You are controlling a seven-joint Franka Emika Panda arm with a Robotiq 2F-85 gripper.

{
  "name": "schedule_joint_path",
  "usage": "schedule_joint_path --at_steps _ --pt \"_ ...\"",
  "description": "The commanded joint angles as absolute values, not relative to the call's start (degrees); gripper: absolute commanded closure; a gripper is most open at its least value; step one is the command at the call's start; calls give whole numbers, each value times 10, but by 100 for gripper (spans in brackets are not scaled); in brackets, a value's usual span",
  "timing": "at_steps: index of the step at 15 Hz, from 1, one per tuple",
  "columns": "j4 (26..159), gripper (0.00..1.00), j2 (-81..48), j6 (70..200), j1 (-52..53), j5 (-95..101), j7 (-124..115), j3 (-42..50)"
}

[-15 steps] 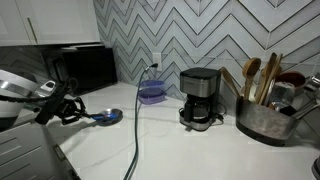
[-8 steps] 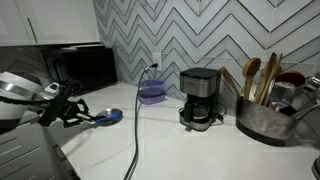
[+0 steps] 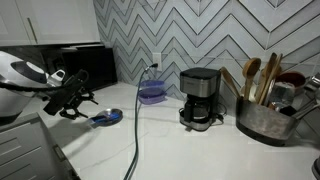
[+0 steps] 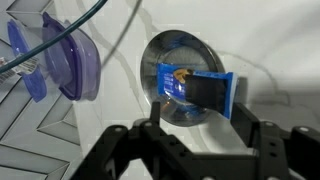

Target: Put the candy bar on the silver plate

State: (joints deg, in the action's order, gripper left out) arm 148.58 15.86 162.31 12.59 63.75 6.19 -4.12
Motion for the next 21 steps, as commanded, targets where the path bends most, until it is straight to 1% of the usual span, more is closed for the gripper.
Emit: schedule_joint_path --at_steps 1,3,5,6,7,8,10,14,16,17,18,21 --pt "1540 0 175 1662 223 480 211 91" --pt "1565 0 197 1635 301 390 283 177" --pt "1591 0 258 1572 379 302 347 259" --pt "1576 0 294 1509 393 257 374 271" --pt "1564 0 308 1476 374 217 399 255" --pt "1551 0 316 1445 314 168 422 196" --pt "1516 0 346 1365 269 131 429 156" --pt "1437 0 399 1190 190 95 421 94" --pt "1409 0 412 1128 158 92 403 77" --pt "1400 0 418 1112 148 88 399 74" --pt "1409 0 402 1149 155 91 418 74" --pt "1396 0 413 1125 140 90 414 69"
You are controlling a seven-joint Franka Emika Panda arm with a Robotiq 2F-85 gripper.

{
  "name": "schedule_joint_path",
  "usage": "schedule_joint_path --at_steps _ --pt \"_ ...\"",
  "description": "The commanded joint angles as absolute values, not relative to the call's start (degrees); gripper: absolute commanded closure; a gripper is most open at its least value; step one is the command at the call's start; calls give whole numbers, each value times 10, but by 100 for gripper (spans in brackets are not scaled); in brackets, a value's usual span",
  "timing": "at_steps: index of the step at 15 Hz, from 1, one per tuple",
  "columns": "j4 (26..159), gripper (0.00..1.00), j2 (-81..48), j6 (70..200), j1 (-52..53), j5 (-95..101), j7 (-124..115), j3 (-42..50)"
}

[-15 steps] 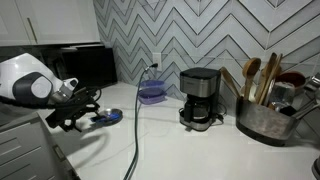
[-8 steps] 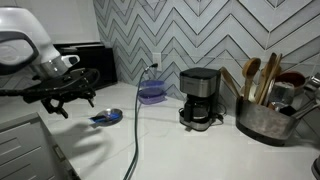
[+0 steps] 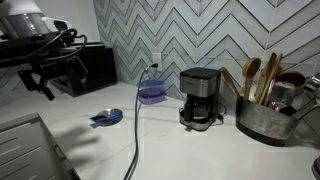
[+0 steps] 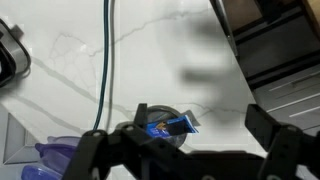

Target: Put the candy bar on the silver plate

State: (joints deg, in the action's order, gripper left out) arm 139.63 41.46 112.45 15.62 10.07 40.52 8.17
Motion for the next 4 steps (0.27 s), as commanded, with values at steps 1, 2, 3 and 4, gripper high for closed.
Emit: schedule_joint_path --at_steps 1,2,3,4 --pt "1396 0 412 1125 139 90 413 69" --pt "1396 0 411 1125 139 90 412 68" --pt "1396 0 411 1125 139 90 412 68" --pt "1396 0 410 1125 139 90 411 68"
